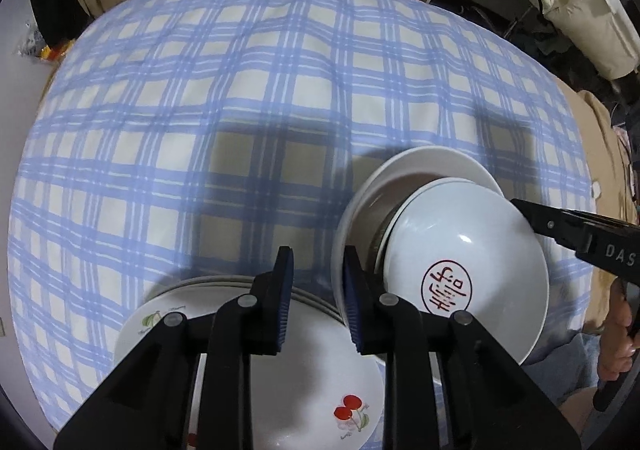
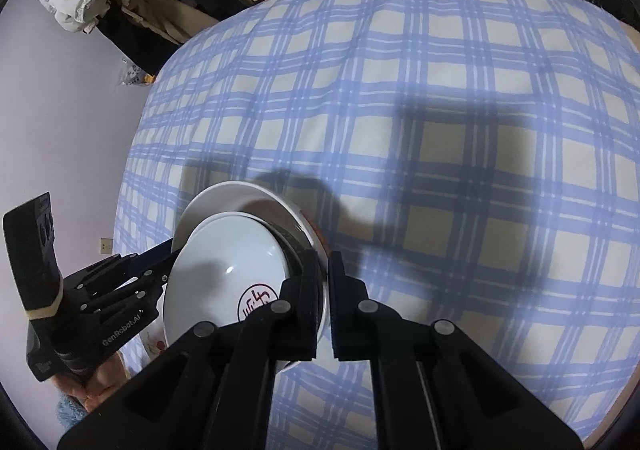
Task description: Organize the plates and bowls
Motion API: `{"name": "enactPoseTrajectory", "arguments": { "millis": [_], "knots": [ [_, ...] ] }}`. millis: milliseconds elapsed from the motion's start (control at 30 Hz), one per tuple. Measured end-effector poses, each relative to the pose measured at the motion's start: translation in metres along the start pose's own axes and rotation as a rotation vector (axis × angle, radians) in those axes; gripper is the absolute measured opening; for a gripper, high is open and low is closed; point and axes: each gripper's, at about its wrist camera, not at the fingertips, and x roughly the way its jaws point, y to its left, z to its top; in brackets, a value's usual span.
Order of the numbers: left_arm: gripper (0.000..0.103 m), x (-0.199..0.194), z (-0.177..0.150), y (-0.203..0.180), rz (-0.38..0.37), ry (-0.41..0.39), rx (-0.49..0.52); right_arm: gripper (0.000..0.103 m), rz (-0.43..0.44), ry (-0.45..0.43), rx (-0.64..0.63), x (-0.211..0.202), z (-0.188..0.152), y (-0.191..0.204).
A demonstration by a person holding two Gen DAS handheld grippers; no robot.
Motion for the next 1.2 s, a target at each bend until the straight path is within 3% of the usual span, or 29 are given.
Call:
{"name": "enactPoseTrajectory", "arguments": {
  "millis": [167, 267, 400, 567, 833, 967, 1200],
  "knots": [
    [0.024, -0.007, 0.005, 0.008, -0.084, 0.003, -0.026, 0.010, -0.069, 0.048, -0.044, 0.011, 0.006, 0.007],
    [0.023, -0.012, 0.004, 0.002, -0.046, -0.012, 0.033, 0.012, -0.043, 0.069, -0.010, 0.021, 0.005, 0.000],
    [0.021, -0.010, 0.003, 0.002, -0.079, -0.009, -0.013, 0.012, -0.018, 0.071, 0.022, 0.022, 0.006, -0.004],
    [0.006, -0.006, 0.000, 0.006, -0.134, -0.015, -0.051, 0.013, -0.015, 0.063, 0.041, 0.023, 0.005, -0.004],
    [0.006, -0.007, -0.003, 0.010, -0.142, -0.034, -0.058, 0.013, -0.045, 0.054, 0.032, 0.019, 0.005, 0.002],
    [0.006, -0.004, -0.003, 0.014, -0.146, -0.033, -0.133, 0.012, -0.085, 0.021, 0.005, 0.020, 0.001, 0.009],
    [0.005, -0.008, -0.005, 0.001, -0.085, -0.018, -0.075, 0.012, -0.121, 0.007, -0.010, 0.019, -0.002, 0.010]
  ]
}}
